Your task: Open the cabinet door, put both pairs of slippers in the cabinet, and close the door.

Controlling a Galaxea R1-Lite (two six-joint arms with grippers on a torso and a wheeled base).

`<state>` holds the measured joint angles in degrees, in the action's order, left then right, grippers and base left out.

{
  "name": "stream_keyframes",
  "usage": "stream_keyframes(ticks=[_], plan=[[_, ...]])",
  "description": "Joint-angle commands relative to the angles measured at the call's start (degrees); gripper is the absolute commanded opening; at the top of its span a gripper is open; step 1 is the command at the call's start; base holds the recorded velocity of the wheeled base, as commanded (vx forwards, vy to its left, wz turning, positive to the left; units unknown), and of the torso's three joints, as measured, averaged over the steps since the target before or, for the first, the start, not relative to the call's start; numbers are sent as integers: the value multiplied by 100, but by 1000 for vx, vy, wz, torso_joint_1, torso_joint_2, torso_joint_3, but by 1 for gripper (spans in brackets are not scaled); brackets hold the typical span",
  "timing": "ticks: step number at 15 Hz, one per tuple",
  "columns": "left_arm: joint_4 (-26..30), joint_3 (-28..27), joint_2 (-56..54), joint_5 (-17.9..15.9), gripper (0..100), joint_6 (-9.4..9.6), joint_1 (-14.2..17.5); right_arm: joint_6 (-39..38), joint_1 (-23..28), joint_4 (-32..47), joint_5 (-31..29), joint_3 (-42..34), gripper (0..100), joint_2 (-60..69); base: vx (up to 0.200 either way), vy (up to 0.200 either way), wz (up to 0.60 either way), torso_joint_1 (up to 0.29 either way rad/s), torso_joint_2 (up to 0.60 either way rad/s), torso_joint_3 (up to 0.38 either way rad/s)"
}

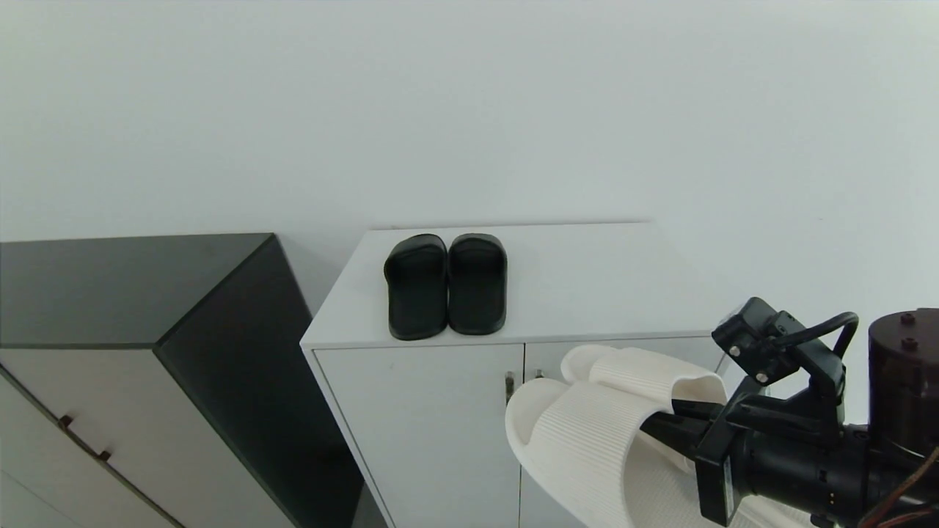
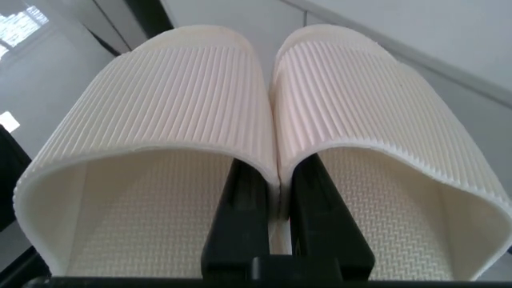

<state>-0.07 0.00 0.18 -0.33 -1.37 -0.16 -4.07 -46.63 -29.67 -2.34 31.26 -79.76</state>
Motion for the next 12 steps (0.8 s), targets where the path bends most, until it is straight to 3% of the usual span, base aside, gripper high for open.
stream_keyframes(ticks=[1, 12], plan=[[-1, 0, 8, -2, 0, -4, -2, 3, 5, 5, -12, -23, 0, -13, -200, 0, 0, 2, 7, 2], [-1, 0, 8, -2, 0, -4, -2, 20, -13, -21, -3, -129, 0, -382, 0, 0, 0, 0, 0, 0]])
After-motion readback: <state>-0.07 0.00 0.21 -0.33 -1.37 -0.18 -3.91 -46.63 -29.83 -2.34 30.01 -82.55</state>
